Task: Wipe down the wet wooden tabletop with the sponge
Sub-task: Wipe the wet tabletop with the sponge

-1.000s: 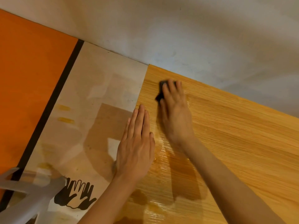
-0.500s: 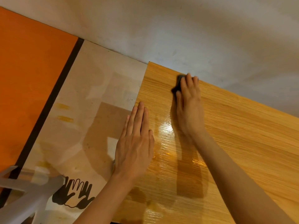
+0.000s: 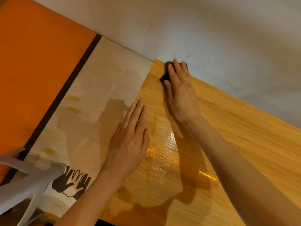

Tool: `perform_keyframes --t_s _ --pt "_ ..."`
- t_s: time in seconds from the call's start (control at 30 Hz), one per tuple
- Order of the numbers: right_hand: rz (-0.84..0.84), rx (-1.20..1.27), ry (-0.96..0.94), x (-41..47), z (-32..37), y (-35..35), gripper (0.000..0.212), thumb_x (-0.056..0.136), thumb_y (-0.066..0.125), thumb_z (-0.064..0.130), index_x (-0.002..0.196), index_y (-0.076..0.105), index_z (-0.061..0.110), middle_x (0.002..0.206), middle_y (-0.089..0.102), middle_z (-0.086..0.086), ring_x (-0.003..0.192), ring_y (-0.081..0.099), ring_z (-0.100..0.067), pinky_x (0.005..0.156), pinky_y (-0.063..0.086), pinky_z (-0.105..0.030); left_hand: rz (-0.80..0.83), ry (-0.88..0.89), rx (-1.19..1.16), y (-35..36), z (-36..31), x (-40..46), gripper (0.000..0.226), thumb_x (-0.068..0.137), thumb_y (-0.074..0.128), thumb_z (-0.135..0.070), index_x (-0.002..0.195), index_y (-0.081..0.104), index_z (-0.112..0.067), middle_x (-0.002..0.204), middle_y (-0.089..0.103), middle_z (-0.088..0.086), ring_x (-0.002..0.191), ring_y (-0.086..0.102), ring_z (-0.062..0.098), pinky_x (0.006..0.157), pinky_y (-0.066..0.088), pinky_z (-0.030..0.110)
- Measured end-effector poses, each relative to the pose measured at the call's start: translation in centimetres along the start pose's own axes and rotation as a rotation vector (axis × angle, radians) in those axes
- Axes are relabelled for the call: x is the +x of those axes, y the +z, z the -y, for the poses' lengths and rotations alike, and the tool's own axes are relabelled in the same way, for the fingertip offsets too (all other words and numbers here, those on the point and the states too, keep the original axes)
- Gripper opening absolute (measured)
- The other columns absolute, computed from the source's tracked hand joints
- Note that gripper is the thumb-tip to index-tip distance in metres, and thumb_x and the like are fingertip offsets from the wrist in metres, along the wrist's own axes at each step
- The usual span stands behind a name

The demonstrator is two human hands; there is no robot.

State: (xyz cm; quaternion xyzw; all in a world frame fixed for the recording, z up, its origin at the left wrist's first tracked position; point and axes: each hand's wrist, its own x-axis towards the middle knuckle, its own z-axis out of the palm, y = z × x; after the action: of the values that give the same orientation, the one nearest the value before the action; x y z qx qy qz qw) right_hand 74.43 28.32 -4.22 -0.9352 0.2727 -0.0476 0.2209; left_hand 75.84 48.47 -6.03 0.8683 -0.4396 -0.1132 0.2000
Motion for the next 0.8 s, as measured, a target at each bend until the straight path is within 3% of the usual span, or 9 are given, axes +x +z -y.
perform_keyframes --t_s 0.13,0.27,0.37,0.53,0.7,0.8 --pt "0.068 -0.021 -0.155 1.1 -2.9 -2.0 0.048 0.105 0.037 0.027 0.149 0.032 0.009 0.155 0.032 -0.010 0.144 0.026 -0.026 0.119 0.021 -0.034 -0.035 -0.102 -0.051 -0.4 -0.9 -2.1 0.058 0.107 0.035 -0.026 0.159 0.020 -0.005 0.169 0.012 0.007 0.157 0.010 0.019 0.127 0.016 0.039" --pt "0.013 0.075 0.000 1.6 -3.5 -2.7 0.039 0.104 0.038 0.023 0.140 0.044 0.011 0.134 0.050 -0.010 0.124 0.042 -0.025 0.101 0.032 -0.027 -0.033 -0.203 -0.023 0.1 -1.5 -4.5 0.058 0.108 0.027 -0.032 0.160 0.017 -0.008 0.170 0.009 0.005 0.157 0.008 0.017 0.127 0.003 0.028" --pt "0.062 0.143 0.048 4.8 -0.9 -1.4 0.035 0.103 0.037 0.024 0.131 0.052 0.011 0.124 0.054 -0.011 0.117 0.045 -0.026 0.094 0.035 -0.027 -0.063 -0.217 0.032 0.6 -1.5 -4.7 0.058 0.107 0.029 -0.031 0.159 0.022 -0.005 0.168 0.016 0.010 0.156 0.015 0.022 0.127 0.007 0.032" --pt "0.153 0.139 -0.176 8.3 1.1 0.0 0.033 0.101 0.043 0.024 0.130 0.055 0.012 0.125 0.055 -0.011 0.116 0.048 -0.025 0.087 0.032 -0.020 -0.058 -0.218 0.090 0.8 -1.4 -4.4 0.059 0.107 0.026 -0.031 0.158 0.021 -0.003 0.168 0.015 0.011 0.156 0.016 0.023 0.126 0.016 0.039" --pt "0.193 0.105 -0.464 8.1 -1.0 -1.0 0.028 0.097 0.046 0.016 0.119 0.062 0.008 0.124 0.059 -0.009 0.119 0.049 -0.025 0.094 0.031 -0.017 -0.044 -0.208 0.096 1.0 -1.3 -4.3 0.058 0.108 0.027 -0.032 0.159 0.019 -0.005 0.169 0.009 0.009 0.157 0.009 0.020 0.128 0.007 0.034" --pt "0.216 0.016 -0.678 7.0 -1.0 -0.8 0.031 0.097 0.042 0.021 0.114 0.062 0.004 0.120 0.060 -0.012 0.119 0.050 -0.030 0.104 0.038 -0.032 -0.070 -0.212 0.078 1.0 -1.4 -4.3 0.058 0.108 0.028 -0.034 0.159 0.021 -0.007 0.169 0.012 0.008 0.157 0.011 0.019 0.128 0.010 0.037"
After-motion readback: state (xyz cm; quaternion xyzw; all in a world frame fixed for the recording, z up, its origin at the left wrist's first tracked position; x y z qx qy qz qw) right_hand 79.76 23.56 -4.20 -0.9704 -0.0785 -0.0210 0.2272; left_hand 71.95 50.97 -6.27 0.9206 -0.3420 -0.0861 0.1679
